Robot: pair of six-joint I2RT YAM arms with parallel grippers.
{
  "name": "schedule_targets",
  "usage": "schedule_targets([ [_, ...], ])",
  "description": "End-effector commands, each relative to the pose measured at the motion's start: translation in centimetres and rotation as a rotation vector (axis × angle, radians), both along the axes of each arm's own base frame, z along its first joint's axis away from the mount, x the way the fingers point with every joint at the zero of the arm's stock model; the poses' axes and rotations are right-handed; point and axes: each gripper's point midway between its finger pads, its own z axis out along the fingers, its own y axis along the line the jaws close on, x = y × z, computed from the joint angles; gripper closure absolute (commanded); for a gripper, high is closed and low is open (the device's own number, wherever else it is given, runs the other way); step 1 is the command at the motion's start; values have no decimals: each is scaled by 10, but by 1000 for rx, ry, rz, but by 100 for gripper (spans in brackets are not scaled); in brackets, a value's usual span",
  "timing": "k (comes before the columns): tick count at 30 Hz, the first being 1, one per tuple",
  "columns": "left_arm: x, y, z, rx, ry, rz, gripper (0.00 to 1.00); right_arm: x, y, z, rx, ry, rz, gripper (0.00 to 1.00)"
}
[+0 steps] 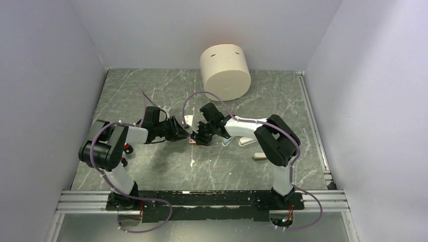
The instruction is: Load the staples into the stapler
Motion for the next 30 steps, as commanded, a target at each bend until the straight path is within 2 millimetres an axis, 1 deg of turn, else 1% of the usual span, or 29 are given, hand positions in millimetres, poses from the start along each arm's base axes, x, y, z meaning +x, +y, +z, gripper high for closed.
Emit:
schedule_targets([
  [1,-3,-2,-2,31,-18,-49,67,-7,-10,-21,-63,37,5,53],
  [7,-7,-7,0,-3,-4,-77,71,-6,-9,-21,-58,35,0,52],
  [10,-11,-10,-2,-18,18,-90,73,-5,-7,-20,-57,39,-3,52],
  [20,-15,-18,2,-71,19,-114,75,-6,-5,-21,-55,47,-5,52],
  [25,-14,-19,-1,-70,24,-113,81,-7,-4,-21,-53,49,3,52],
  [30,-15,-21,-5,-82,33,-115,81,-10,-1,-20,-48,49,15,52],
])
